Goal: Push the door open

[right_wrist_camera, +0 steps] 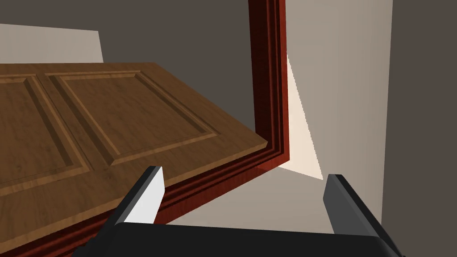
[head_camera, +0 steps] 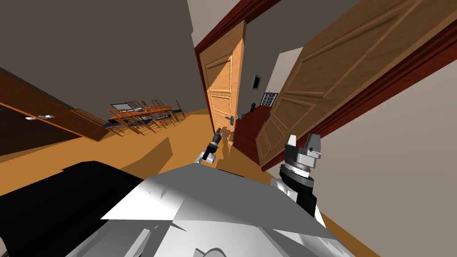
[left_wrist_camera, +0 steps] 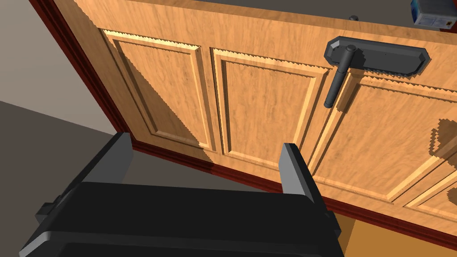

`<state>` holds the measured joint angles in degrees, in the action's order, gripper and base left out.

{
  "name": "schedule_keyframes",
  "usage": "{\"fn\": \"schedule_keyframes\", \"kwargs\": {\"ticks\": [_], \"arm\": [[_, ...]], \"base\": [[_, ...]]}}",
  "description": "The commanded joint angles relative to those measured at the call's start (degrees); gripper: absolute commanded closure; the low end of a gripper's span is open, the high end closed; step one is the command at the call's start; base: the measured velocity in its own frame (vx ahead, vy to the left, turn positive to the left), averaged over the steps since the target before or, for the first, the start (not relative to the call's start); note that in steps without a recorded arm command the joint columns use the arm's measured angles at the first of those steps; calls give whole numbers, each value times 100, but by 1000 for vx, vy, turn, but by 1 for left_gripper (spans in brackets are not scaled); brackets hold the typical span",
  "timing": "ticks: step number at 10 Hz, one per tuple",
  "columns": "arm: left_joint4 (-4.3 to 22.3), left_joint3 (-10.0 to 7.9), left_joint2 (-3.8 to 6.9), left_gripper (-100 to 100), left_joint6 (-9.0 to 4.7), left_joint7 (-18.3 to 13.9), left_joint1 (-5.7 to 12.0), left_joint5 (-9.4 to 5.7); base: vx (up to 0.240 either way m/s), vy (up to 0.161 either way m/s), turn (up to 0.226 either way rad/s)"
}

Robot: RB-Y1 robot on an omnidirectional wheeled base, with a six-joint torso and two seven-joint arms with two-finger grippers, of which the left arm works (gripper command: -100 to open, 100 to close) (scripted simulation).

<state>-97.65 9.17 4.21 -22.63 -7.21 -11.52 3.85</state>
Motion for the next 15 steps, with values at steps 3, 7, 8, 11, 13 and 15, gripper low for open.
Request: {"fn": "schedule_keyframes", "kwargs": {"ticks": [3, 7, 8, 11, 13, 15], "arm": [[472, 100, 5, -100, 18, -24, 310, 24], [1021, 206, -8, -100, 42, -49, 672, 49], [1156, 233, -15, -100, 48, -55, 762, 56], [1562, 312, -39, -100, 66, -73, 1032, 75], [1825, 363, -65, -100, 78, -85, 1208, 87], [2089, 414, -90, -100, 90, -97, 1384, 99]], "base": [[92, 97, -12], [99, 89, -11], [91, 88, -9], [100, 93, -12], [90, 84, -9], [92, 96, -13]]}}
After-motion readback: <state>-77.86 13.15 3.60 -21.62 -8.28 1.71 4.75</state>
